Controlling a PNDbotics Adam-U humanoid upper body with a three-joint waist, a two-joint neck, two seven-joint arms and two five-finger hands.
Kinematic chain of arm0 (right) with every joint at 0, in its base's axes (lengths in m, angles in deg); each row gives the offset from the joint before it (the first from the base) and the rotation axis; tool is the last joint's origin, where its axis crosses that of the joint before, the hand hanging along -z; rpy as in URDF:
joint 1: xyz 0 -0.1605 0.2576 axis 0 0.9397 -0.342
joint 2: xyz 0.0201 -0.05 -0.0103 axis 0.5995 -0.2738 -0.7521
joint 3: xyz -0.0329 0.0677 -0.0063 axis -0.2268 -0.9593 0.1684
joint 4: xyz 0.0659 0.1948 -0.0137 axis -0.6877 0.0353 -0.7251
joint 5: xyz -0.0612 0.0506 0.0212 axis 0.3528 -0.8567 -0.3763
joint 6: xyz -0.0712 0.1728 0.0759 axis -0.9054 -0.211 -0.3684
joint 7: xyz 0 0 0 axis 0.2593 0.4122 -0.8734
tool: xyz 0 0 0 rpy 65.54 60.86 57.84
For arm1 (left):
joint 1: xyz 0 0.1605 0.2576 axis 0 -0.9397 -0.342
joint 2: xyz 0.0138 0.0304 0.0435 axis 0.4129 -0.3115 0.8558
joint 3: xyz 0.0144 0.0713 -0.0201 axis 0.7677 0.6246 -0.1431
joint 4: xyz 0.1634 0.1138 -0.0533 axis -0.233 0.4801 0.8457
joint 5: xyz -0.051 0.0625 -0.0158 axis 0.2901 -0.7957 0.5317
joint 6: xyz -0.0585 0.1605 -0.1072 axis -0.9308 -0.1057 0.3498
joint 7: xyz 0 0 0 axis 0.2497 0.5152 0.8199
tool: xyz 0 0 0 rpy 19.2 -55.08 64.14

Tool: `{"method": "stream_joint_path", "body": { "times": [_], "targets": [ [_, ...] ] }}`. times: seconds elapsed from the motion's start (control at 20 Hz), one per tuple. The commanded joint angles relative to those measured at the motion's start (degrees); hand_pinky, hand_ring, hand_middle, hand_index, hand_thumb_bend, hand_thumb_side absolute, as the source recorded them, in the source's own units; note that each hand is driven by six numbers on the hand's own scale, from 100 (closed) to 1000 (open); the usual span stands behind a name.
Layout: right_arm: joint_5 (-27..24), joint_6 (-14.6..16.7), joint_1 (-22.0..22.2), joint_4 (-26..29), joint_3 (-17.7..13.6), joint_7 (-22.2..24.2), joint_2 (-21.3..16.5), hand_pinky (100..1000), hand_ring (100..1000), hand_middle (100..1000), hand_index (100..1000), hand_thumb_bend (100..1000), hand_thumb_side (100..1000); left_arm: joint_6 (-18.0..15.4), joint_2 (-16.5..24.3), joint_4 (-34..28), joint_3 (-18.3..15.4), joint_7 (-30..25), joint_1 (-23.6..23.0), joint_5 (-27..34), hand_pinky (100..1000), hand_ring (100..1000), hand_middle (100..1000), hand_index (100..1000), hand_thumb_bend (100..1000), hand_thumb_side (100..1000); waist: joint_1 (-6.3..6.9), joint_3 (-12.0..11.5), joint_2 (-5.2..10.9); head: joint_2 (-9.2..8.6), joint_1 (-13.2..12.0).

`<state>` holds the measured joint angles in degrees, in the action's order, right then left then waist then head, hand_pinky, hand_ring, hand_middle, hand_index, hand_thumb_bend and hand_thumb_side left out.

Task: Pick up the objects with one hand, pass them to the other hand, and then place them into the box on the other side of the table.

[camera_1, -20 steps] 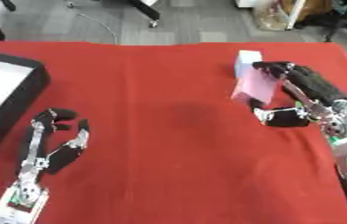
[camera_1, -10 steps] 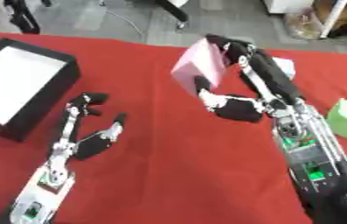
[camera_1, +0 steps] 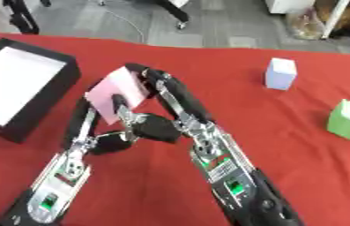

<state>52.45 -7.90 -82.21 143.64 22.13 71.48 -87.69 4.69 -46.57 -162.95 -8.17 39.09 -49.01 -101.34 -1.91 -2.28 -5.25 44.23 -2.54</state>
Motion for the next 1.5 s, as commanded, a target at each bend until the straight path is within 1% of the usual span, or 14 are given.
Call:
{"method": "stream_joint_path", "body": {
  "times": [0.05, 0.2, 0.35, 0.6, 0.75, 0.8, 0.85, 1.0, 1.15, 1.3, 1.4, 1.5],
  "targets": [
    [-3.1, -1.5, -0.7, -0.3, 0.7, 0.1, 0.6, 659, 640, 522, 694, 100, 687, 0.6, -0.7, -2.3, 0.3, 2.9, 0.7, -3.1, 703, 800, 757, 820, 550, 357, -0.61, 0.2, 1.59, -0.11, 0.9],
    [-5.5, -3.1, -0.4, -0.6, -0.1, -1.5, 0.6, 657, 638, 522, 695, 100, 697, 1.5, -0.9, -1.8, 0.5, 5.3, 0.1, -4.2, 700, 798, 753, 817, 549, 354, -0.57, 0.3, 1.53, -0.15, 1.2],
    [-7.9, -4.1, -0.2, -0.8, -1.3, -3.5, 0.8, 656, 638, 522, 695, 100, 702, 1.8, -0.9, -0.4, 1.1, 7.6, -0.8, -4.1, 695, 797, 751, 818, 552, 355, -0.52, 0.6, 1.45, -0.13, 1.3],
    [-12.0, -4.5, -0.1, -1.0, -3.4, -6.7, 1.0, 655, 637, 522, 694, 100, 709, 1.4, -1.0, 1.7, 1.3, 9.6, -2.1, -2.8, 692, 800, 753, 821, 568, 360, -0.48, 0.8, 1.42, -0.21, 1.5],
    [-14.8, -4.4, 0.0, -1.2, -4.0, -7.9, 0.6, 656, 638, 523, 695, 100, 711, 0.9, -1.1, 2.5, 1.2, 10.3, -2.1, -1.4, 690, 803, 756, 822, 584, 365, -0.52, 0.9, 1.46, -0.35, 1.5],
    [-15.8, -4.5, 0.1, -1.5, -3.9, -8.0, 0.4, 655, 638, 523, 695, 100, 656, 0.6, -1.1, 2.5, 1.2, 10.5, -2.0, -1.0, 691, 805, 759, 823, 596, 371, -0.54, 0.9, 1.46, -0.38, 1.6],
    [-16.8, -4.6, 0.2, -1.8, -3.7, -7.9, 0.1, 655, 638, 523, 695, 100, 723, 0.2, -1.1, 2.5, 1.2, 10.8, -1.9, -0.6, 691, 805, 759, 823, 606, 378, -0.56, 0.9, 1.46, -0.42, 1.6],
    [-19.5, -4.6, 0.5, -2.6, -2.8, -7.5, -0.3, 654, 638, 523, 695, 100, 734, -1.6, -1.1, 2.2, 1.0, 11.3, -1.2, 1.0, 694, 808, 764, 825, 645, 398, -0.61, 0.8, 1.45, -0.57, 1.8],
    [-21.3, -4.5, 0.6, -3.0, -2.0, -6.9, -0.7, 654, 637, 522, 695, 100, 740, -4.1, -0.7, 1.1, 1.0, 11.4, -0.1, 2.6, 696, 808, 765, 824, 668, 410, -0.63, 0.9, 1.46, -0.68, 2.1],
    [-22.3, -4.5, 0.6, -3.1, -1.4, -6.3, -0.9, 654, 637, 522, 695, 100, 746, -6.1, -0.5, 0.4, 0.8, 11.6, 0.7, 3.8, 693, 804, 761, 818, 656, 403, -0.62, 0.9, 1.46, -0.84, 2.3],
    [-22.7, -4.5, 0.7, -3.1, -1.1, -5.9, -1.0, 654, 637, 522, 695, 100, 748, -6.8, -0.6, 0.1, 0.8, 12.2, 1.0, 4.7, 690, 801, 758, 815, 648, 398, -0.63, 1.0, 1.46, -0.93, 2.4],
    [-22.8, -4.4, 0.7, -3.1, -1.0, -5.5, -1.1, 655, 637, 521, 694, 100, 748, -7.3, -0.7, 0.1, 0.9, 12.6, 1.2, 5.4, 685, 794, 752, 806, 619, 384, -0.63, 1.1, 1.46, -1.04, 2.4]
  ]
}}
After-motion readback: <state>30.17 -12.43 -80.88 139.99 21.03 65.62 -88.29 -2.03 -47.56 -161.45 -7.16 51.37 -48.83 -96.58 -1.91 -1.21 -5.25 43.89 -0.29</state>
